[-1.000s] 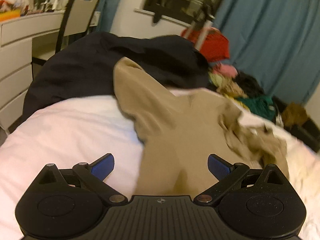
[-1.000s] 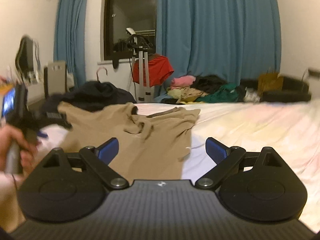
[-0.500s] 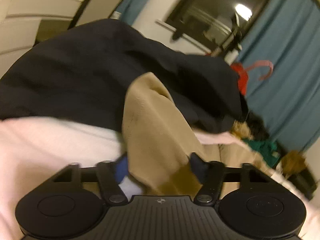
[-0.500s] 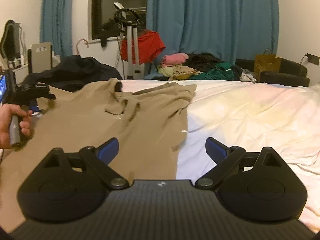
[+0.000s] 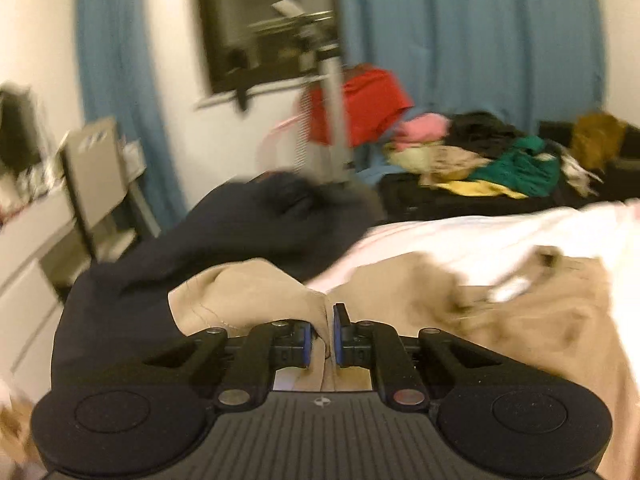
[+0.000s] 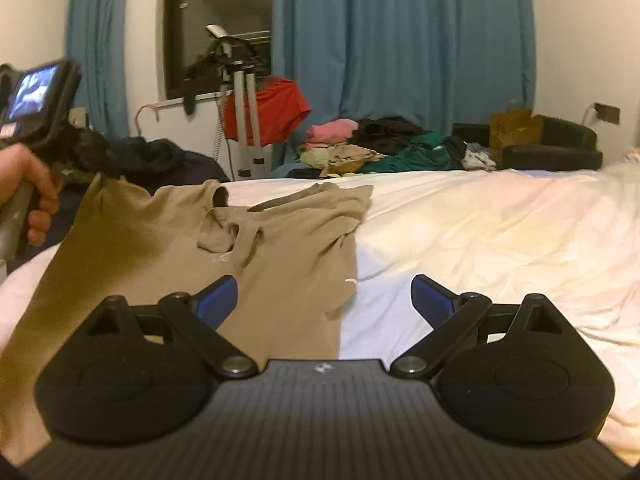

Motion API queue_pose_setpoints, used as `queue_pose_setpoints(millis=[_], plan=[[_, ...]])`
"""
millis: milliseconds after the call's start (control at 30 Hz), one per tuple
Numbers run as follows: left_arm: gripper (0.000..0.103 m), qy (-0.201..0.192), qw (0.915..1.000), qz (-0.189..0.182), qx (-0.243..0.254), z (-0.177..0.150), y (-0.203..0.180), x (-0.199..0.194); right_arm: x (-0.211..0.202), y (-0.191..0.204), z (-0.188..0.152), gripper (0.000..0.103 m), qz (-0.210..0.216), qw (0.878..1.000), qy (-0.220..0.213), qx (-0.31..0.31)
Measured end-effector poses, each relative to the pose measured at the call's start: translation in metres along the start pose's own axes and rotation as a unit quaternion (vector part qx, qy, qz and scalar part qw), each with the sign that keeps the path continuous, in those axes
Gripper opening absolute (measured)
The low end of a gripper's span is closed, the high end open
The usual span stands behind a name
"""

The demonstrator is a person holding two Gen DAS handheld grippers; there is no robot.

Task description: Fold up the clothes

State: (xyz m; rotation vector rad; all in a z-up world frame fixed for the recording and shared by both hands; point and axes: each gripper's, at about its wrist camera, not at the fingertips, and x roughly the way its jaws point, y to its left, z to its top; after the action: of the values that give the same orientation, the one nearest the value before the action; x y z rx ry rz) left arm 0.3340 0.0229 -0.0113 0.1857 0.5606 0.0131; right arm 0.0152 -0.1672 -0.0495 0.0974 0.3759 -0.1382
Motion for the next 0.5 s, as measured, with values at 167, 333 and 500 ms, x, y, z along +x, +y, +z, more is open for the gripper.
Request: queue_pose_setpoints(millis=[167, 333, 500], plan=[[0.011, 0.009, 0.998, -0.033, 0.053, 0.013, -0.097, 0.0, -0.004, -0.021, -0.002, 0.095, -0.002, 0.999, 0.0, 0.034], [0.011, 0.024, 0.9955, -0.061, 0.068, 0.0, -0.162, 0.031, 0.005, -0.052, -0.002, 0.095, -0.018, 0.995, 0.014, 0.096], [0.037, 0.024, 0.9914, -0.114, 0.06, -0.031, -0.175, 0.049, 0.018, -0.078, -0.006, 0.095, -0.023, 0.99, 0.011, 0.141]])
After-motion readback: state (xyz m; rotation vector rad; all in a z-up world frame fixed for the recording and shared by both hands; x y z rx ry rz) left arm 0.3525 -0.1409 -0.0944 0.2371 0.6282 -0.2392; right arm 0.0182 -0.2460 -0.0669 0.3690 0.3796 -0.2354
